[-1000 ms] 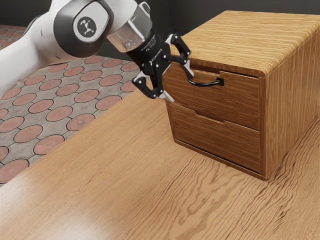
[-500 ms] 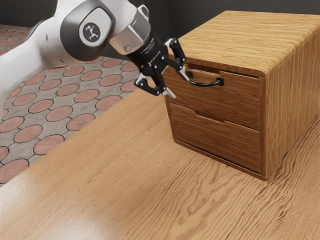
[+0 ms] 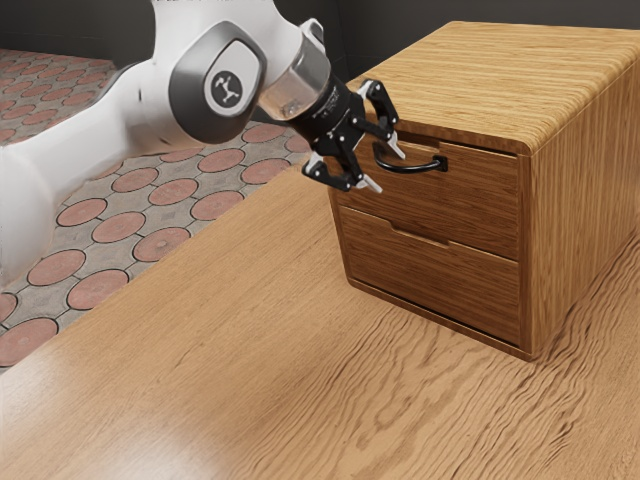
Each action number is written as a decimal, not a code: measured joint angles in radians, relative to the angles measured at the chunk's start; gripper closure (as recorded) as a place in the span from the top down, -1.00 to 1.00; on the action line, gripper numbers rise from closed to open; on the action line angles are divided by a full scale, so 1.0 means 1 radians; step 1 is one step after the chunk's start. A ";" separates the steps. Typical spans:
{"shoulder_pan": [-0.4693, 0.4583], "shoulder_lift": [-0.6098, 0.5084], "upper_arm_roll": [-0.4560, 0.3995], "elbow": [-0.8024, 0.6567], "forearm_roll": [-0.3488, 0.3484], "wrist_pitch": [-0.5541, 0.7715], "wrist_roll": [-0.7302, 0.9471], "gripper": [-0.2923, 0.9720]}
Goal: Pull the drawer handle with one arm to open the drawer
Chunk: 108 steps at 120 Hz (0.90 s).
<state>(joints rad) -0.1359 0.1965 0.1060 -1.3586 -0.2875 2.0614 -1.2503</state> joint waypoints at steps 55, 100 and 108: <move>0.001 -0.006 0.001 -0.028 -0.009 0.036 0.038 -0.42; 0.002 -0.094 -0.003 -0.131 -0.010 0.037 0.052 -0.48; 0.001 -0.111 -0.004 -0.148 -0.011 0.037 0.054 -0.48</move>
<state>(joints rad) -0.1346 0.0850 0.1019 -1.5070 -0.2983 2.0989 -1.1963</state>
